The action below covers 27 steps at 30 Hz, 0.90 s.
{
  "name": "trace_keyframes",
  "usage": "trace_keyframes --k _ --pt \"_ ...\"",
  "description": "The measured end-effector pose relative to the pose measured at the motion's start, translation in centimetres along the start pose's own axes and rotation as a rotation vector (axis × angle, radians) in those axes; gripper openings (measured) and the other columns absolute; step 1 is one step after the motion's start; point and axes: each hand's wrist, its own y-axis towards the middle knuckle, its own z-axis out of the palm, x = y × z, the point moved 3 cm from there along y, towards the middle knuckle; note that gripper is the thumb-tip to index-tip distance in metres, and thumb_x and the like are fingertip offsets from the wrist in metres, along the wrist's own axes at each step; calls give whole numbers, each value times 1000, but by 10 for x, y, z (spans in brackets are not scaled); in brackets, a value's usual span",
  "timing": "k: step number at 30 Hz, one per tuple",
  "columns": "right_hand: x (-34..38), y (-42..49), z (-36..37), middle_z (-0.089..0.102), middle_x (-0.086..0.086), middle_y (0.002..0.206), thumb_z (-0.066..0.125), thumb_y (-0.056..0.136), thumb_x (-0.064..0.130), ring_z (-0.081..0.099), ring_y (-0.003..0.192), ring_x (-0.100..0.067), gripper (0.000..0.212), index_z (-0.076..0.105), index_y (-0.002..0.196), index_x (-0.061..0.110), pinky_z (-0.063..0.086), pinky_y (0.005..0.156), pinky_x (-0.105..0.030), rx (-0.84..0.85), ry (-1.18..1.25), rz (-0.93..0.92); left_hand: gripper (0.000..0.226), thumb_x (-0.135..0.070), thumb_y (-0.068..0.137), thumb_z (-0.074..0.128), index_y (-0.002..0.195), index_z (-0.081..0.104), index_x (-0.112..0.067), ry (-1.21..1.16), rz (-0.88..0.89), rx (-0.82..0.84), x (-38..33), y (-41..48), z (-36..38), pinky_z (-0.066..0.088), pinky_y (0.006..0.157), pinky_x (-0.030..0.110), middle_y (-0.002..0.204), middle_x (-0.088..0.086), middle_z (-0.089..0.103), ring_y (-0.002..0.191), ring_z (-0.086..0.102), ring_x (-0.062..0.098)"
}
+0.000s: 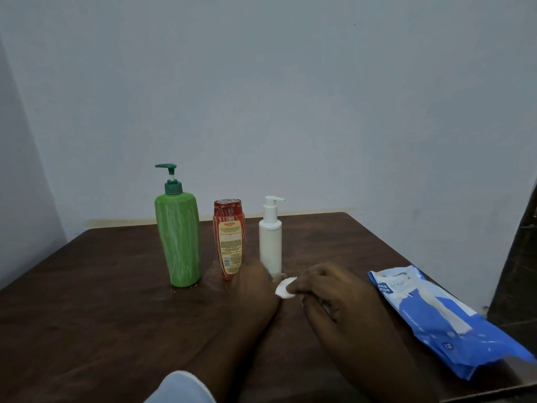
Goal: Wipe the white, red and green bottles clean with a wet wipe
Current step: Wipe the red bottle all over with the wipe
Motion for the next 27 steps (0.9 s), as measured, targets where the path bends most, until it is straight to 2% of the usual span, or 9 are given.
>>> trace_keyframes --k 3,7,9,11,15,19,22,25,27 --pt "-1 2 2 60 15 94 57 80 13 54 91 14 25 67 95 31 40 79 -2 -71 -5 10 43 -49 88 76 107 55 -16 -20 -5 13 0 -5 -5 45 81 26 112 4 64 103 63 20" --pt "4 0 -4 63 13 95 61 80 11 57 88 6 22 72 95 23 41 78 -3 25 -7 -12 26 -42 94 69 90 47 -29 -31 125 -116 2 -22 -44 45 71 27 89 -12 56 81 54 5" --pt "7 -1 -7 62 13 97 60 80 11 58 90 4 22 72 95 22 40 79 -3 28 -1 -14 14 -34 96 67 100 54 -28 65 324 -210 3 -23 -72 51 74 30 94 -9 58 83 54 7" --pt "8 0 -8 62 13 98 59 81 13 59 90 3 22 72 95 24 42 78 -5 37 10 -3 21 -22 93 68 112 61 -20 235 492 -290 4 -14 -100 53 78 35 103 0 63 90 57 15" --pt "5 -2 -10 59 17 102 57 83 21 59 91 2 23 69 99 31 45 78 -7 97 -15 18 38 -14 88 71 126 63 -13 538 577 -400 -2 15 -151 50 87 40 118 8 67 105 62 26" --pt "4 -2 -9 63 10 102 64 82 14 62 89 -4 23 71 99 28 50 78 -13 122 -35 24 50 -26 95 64 142 51 -14 546 600 -372 -12 35 -175 47 99 46 135 9 62 121 56 29" --pt "6 -2 -11 63 13 100 61 81 17 61 88 0 22 71 98 27 44 80 -5 97 -26 19 54 -17 95 62 147 46 -18 465 557 -244 -21 50 -179 47 105 47 144 6 56 131 48 29" --pt "7 -2 -11 62 14 99 58 80 19 60 88 0 23 71 97 28 42 82 -4 94 -29 33 63 2 85 59 144 51 -20 729 757 -186 -28 64 -184 47 97 43 144 3 57 125 49 27" --pt "6 -3 -12 62 14 98 59 80 18 61 87 0 23 71 96 27 41 81 -2 85 -33 26 72 3 85 60 149 44 -26 927 857 -160 -29 72 -188 43 96 43 148 0 53 128 48 27"
